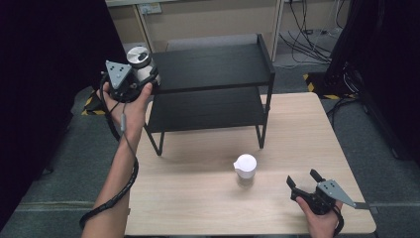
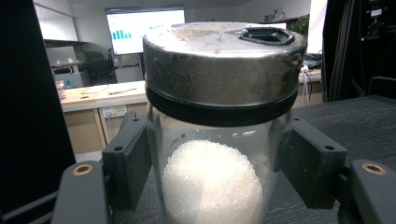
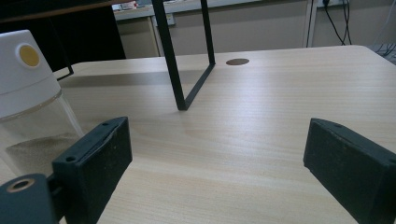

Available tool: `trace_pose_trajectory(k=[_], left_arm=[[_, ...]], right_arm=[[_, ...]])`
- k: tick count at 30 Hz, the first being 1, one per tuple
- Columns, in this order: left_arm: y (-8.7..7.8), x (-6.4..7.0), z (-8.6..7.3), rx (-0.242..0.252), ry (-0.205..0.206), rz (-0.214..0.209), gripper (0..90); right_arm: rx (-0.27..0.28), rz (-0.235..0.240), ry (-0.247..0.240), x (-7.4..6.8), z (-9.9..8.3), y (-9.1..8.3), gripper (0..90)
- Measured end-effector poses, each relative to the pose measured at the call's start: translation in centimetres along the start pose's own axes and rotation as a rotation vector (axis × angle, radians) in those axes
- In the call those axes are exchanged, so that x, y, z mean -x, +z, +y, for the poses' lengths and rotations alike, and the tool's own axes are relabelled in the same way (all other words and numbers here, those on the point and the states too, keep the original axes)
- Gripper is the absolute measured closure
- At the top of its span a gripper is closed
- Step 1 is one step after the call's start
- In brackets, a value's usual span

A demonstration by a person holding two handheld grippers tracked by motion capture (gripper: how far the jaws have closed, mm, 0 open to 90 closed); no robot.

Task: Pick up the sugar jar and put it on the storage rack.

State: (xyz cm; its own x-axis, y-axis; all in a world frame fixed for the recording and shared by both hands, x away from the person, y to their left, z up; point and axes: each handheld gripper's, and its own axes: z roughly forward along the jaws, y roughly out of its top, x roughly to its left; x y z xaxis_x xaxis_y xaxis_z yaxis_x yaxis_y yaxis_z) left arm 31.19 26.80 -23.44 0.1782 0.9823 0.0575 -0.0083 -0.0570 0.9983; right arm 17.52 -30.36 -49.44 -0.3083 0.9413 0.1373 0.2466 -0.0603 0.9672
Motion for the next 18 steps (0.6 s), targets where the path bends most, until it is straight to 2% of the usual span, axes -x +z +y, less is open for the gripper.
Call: trace_pose_trajectory(k=[18], left_arm=[[1.3,-0.9,0.7,-0.045,-0.074,-0.016,30.4]], right_arm=[[0.000,0.001,-0.004,0.0,0.0,0.0,8.1]])
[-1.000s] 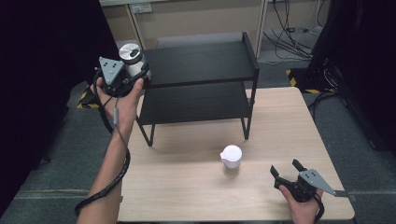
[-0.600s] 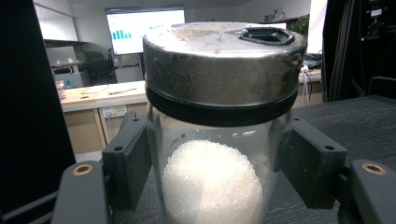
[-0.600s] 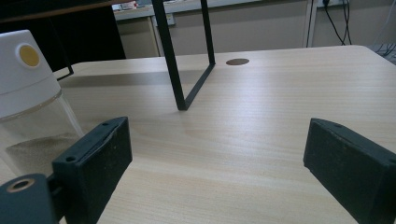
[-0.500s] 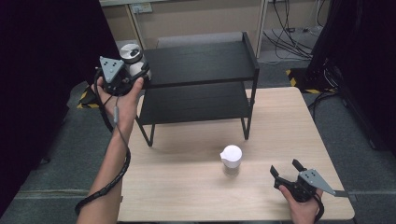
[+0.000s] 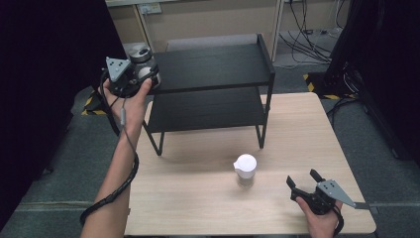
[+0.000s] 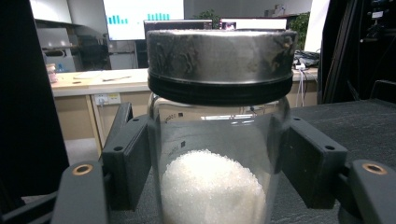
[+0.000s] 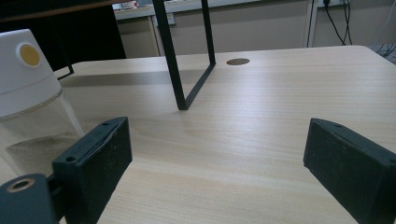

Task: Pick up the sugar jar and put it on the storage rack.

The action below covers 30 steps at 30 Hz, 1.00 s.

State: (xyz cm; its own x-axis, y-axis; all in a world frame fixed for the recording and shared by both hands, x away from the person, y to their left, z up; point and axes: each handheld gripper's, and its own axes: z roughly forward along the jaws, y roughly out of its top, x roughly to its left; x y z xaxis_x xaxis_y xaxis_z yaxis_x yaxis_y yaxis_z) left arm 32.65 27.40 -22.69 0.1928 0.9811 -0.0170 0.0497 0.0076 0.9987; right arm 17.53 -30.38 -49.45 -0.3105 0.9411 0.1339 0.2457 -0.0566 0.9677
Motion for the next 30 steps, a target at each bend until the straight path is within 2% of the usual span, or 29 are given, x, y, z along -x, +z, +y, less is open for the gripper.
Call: trace_pose_trajectory(k=[11,13,15,21,30], left_arm=[[0.1,-0.3,0.1,-0.005,-0.006,-0.008,30.2],[0.0,-0.3,-0.3,0.027,-0.013,-0.009,29.4],[-0.1,-0.2,-0.4,0.046,-0.016,0.001,23.5],[-0.5,0.1,-0.6,0.071,0.015,0.023,16.6],[-1.2,0.0,-1.4,0.093,0.034,0.011,14.8]], right_arm=[[0.001,0.000,-0.002,0.0,0.0,0.0,8.1],[0.000,0.001,-0.001,0.0,0.0,0.0,8.1],[0.000,0.001,-0.002,0.0,0.0,0.0,8.1],[-0.001,0.001,-0.002,0.0,0.0,0.0,8.1],[-0.003,0.001,-0.002,0.0,0.1,0.0,8.1]])
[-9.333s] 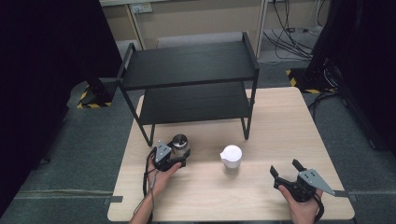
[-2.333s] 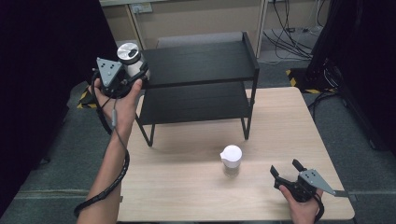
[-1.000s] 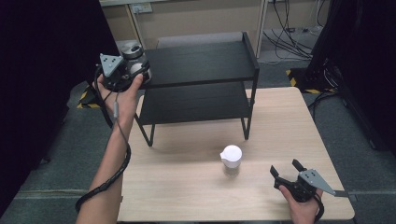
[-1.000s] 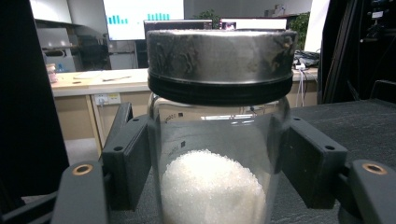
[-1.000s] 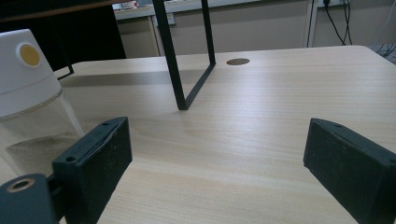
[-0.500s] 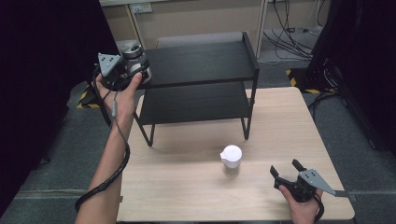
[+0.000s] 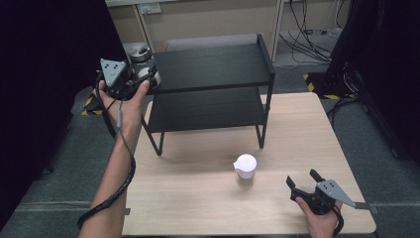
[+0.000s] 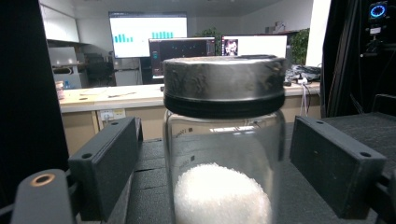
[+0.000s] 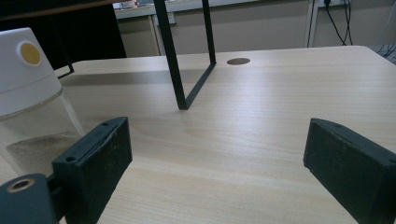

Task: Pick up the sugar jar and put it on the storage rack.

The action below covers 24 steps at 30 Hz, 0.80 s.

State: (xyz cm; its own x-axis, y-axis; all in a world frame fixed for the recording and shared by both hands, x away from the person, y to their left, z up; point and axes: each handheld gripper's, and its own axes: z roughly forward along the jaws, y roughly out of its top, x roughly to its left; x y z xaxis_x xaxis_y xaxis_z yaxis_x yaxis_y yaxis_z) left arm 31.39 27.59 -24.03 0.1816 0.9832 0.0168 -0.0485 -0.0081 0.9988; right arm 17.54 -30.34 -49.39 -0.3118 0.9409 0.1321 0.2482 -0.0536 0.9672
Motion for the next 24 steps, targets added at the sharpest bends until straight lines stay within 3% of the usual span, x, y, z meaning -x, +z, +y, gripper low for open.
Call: trace_pose_trajectory(k=[10,24], left_arm=[[-1.2,0.8,-0.2,0.006,0.004,0.019,14.4],[-2.4,1.0,-1.7,0.033,0.021,0.001,14.4]], right_arm=[[0.000,0.000,-0.001,0.0,0.0,0.0,8.1],[-0.002,0.000,-0.002,0.0,0.0,0.0,8.1]])
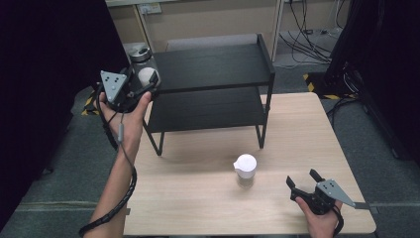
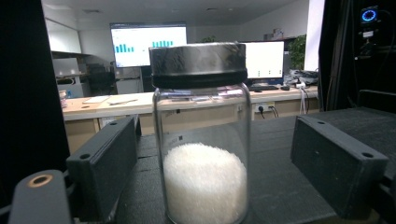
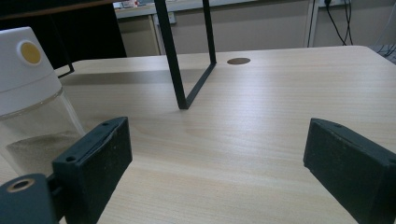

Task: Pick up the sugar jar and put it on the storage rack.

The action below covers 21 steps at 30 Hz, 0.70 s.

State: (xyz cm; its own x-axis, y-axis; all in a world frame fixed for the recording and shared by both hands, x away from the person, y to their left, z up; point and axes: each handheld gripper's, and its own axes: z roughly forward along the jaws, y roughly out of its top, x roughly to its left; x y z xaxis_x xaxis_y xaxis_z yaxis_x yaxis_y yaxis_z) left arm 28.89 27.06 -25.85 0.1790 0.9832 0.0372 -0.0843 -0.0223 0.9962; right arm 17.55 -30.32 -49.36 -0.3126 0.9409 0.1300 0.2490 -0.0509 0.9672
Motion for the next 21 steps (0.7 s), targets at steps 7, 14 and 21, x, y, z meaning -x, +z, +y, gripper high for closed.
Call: trace_pose_trajectory(k=[7,14,21], left_arm=[[-1.0,-0.1,-0.9,0.012,0.015,-0.021,14.4],[-2.0,-0.2,-2.0,0.022,0.021,-0.045,14.4],[-2.6,-0.2,-3.2,0.020,0.015,-0.067,14.3]], right_arm=[[0.001,0.000,0.000,0.0,0.0,0.0,8.1],[0.000,0.000,0.001,0.0,0.0,0.0,8.1],[0.001,0.000,0.002,0.0,0.0,0.0,8.1]])
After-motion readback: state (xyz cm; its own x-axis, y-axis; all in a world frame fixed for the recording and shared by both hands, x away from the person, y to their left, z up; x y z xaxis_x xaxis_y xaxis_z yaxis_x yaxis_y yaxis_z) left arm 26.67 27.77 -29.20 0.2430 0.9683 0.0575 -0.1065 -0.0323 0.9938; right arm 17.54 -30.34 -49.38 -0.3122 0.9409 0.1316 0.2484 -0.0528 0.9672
